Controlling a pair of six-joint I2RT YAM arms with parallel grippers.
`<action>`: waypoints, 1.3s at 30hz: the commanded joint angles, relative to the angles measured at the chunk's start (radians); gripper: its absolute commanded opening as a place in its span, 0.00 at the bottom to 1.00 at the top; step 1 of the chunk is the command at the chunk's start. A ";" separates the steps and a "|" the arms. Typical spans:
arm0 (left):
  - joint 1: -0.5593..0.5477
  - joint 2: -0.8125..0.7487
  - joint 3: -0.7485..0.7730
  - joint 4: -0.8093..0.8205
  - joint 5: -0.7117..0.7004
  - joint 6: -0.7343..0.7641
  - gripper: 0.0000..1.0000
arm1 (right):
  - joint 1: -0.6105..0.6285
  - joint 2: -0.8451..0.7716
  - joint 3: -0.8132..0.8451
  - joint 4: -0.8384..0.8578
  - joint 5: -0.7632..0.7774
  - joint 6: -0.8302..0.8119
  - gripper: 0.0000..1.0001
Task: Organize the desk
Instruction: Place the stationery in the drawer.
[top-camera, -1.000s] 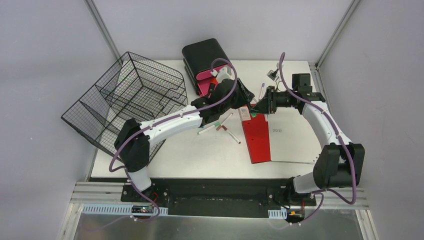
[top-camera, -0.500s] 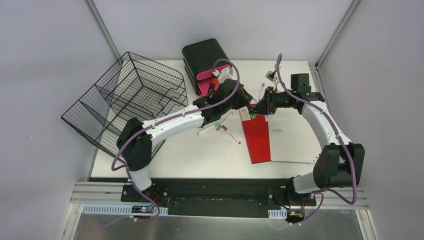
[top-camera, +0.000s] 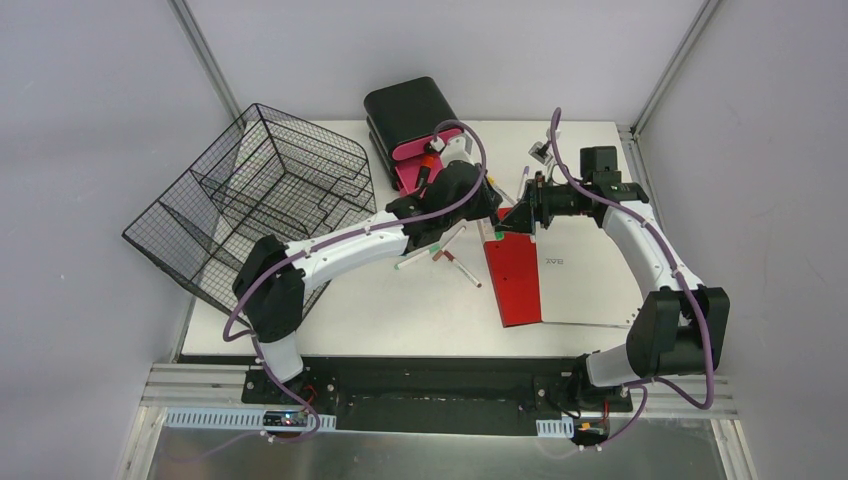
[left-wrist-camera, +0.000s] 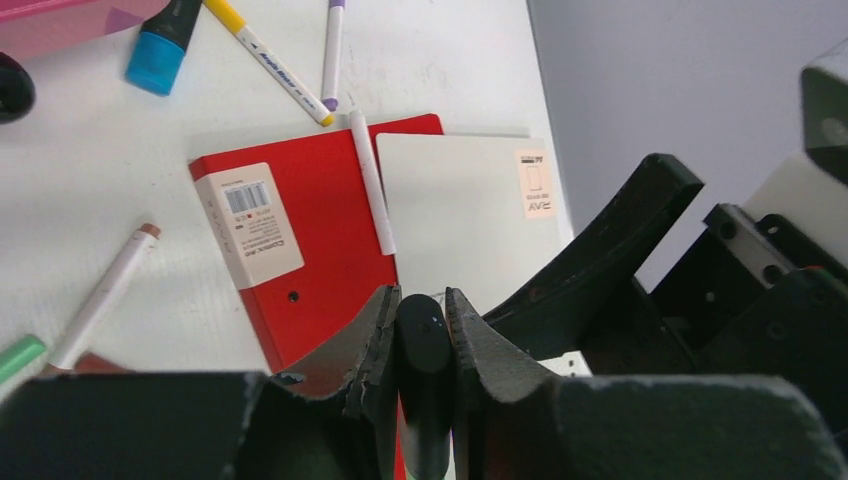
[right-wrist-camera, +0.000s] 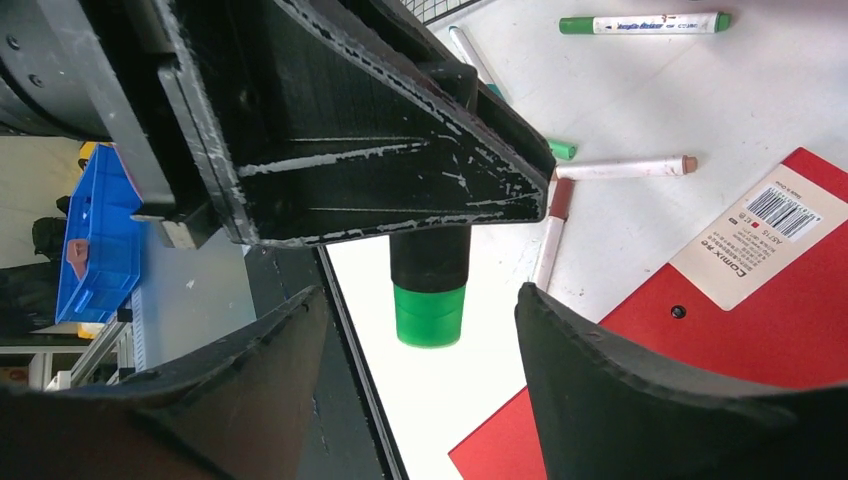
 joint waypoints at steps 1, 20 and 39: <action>-0.006 -0.066 -0.014 0.069 0.000 0.120 0.00 | 0.005 -0.016 0.051 -0.012 -0.003 -0.045 0.72; 0.035 -0.036 0.080 -0.092 -0.031 0.861 0.00 | 0.004 -0.019 0.075 -0.074 0.003 -0.114 0.73; 0.203 0.116 0.172 -0.014 -0.247 1.163 0.00 | 0.004 0.008 0.083 -0.096 0.003 -0.135 0.74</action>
